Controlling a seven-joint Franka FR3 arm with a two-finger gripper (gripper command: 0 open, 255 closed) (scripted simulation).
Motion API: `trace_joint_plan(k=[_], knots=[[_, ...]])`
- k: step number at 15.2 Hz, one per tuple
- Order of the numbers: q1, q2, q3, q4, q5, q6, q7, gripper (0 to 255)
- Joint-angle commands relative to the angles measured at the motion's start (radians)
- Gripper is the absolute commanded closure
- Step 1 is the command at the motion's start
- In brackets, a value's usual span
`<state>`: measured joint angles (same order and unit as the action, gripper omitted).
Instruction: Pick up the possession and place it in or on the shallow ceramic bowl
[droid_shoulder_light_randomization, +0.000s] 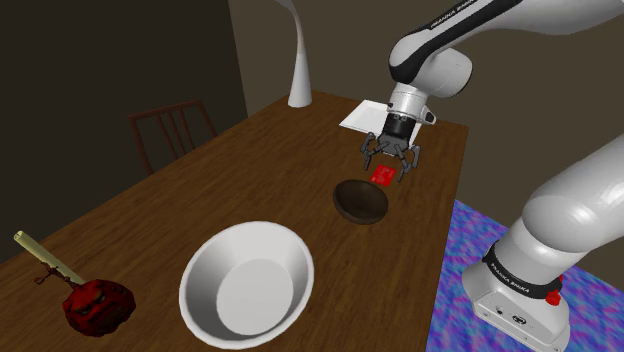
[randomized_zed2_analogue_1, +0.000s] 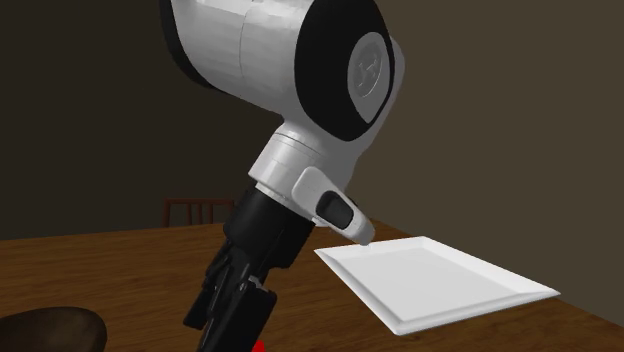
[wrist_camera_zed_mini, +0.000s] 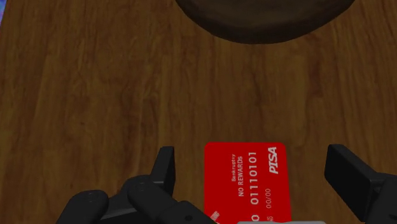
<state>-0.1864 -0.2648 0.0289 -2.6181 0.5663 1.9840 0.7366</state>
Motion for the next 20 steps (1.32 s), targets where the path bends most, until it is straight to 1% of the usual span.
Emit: trace_joint_plan(k=[1, 9, 10, 18, 20], knots=[[0.012, 0.015, 0.011, -0.022, 0.022, 0.039, -0.008, 0], [0.012, 0.015, 0.011, -0.022, 0.022, 0.039, -0.008, 0], [0.012, 0.015, 0.011, -0.022, 0.022, 0.039, -0.008, 255], [0.013, 0.014, 0.013, -0.023, 0.024, 0.041, -0.007, 255], [0.011, 0.004, 0.010, -0.018, 0.017, 0.026, 0.000, 255]])
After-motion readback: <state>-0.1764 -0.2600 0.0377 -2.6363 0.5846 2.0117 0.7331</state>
